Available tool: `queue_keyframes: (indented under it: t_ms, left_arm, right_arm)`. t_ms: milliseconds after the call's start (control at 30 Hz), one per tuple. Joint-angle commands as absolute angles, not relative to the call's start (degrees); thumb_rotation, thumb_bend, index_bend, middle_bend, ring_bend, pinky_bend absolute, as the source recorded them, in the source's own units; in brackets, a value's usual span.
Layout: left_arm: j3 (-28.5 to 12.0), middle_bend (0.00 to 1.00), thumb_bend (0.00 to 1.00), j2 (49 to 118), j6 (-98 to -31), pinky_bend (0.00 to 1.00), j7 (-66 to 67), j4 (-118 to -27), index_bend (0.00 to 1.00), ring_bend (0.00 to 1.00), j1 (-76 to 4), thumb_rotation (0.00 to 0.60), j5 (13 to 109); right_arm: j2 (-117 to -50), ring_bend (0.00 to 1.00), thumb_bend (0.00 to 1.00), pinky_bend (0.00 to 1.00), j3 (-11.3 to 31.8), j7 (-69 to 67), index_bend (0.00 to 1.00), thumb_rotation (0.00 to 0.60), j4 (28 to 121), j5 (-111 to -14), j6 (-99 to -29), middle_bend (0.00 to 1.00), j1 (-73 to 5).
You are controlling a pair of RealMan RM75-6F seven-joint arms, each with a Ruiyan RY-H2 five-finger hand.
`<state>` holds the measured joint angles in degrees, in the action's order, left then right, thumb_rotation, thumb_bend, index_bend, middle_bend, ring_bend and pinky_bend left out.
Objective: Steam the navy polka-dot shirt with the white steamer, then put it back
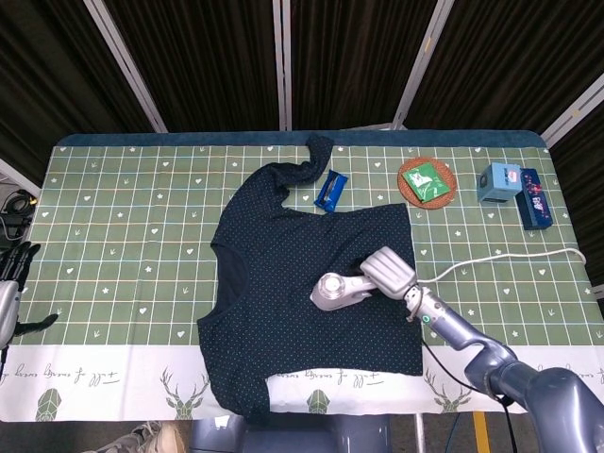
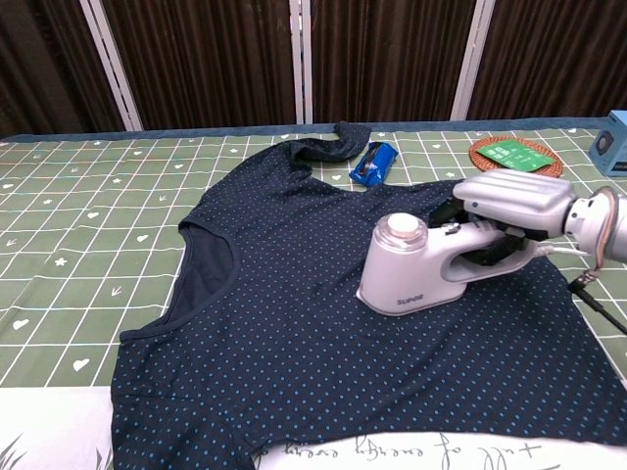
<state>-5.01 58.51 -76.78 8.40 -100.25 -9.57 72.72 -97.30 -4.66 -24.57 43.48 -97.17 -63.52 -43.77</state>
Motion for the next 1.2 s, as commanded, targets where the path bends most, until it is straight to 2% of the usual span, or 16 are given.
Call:
queue_keyframes:
  t_ms: [33, 633, 1200]
  left_arm:
    - [-4.96, 0.00, 0.00, 58.65, -76.98, 0.00, 8.75, -100.50, 0.00, 0.00, -9.63, 0.600, 73.05]
    - [-4.84, 0.00, 0.00, 58.80, -77.18, 0.00, 9.22, -100.88, 0.00, 0.00, -9.62, 0.600, 73.18]
    - [-4.86, 0.00, 0.00, 58.70, -76.82, 0.00, 8.71, -100.54, 0.00, 0.00, -9.71, 0.600, 72.95]
  right_arm:
    - [-96.17, 0.63, 0.90, 0.83, -5.45, -25.98, 0.71, 0.600, 41.85, -97.07, -64.39, 0.61, -42.45]
    - [-94.72, 0.63, 0.90, 0.83, -6.93, -33.74, 0.71, 0.600, 34.69, -97.26, -66.35, 0.61, -39.12]
    - [-98.02, 0.63, 0.90, 0.83, -5.20, -27.65, 0.72, 0.600, 43.09, -99.18, -65.89, 0.61, -43.70]
